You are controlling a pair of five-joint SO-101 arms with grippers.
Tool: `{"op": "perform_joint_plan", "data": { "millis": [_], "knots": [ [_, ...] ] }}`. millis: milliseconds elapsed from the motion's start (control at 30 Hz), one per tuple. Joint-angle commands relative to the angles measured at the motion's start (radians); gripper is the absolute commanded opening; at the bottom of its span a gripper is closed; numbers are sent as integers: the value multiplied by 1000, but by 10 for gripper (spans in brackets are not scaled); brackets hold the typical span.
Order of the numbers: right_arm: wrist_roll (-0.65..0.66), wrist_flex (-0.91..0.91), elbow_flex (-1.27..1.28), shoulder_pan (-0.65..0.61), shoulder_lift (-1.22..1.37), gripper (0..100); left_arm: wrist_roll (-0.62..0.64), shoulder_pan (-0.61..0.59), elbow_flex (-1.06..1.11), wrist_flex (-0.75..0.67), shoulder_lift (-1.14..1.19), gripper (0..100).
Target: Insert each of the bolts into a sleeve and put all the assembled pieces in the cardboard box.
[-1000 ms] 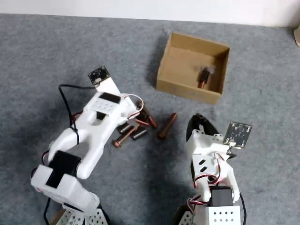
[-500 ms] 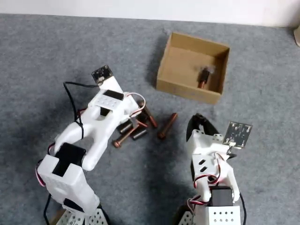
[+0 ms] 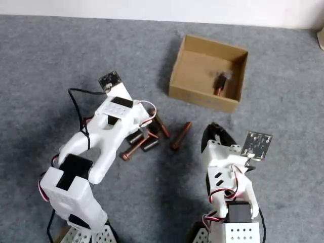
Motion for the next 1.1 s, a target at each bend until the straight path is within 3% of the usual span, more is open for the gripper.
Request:
{"op": "perform_joint_plan", "data": {
  "millis": [0,200,433,733,1067],
  "knots": [
    [11,-35,99,7,-5,4,0,-15,-8,31,27,111],
    [11,-35,99,7,-5,4,-2,-13,-8,31,31,1],
    [11,-35,99,7,-5,4,-9,-8,-5,31,18,5],
    [11,-35,99,7,-5,4,-198,-2,12,57,-96,4],
    [15,-35,99,7,-5,4,-388,74,225,80,-510,4]
  ]
}}
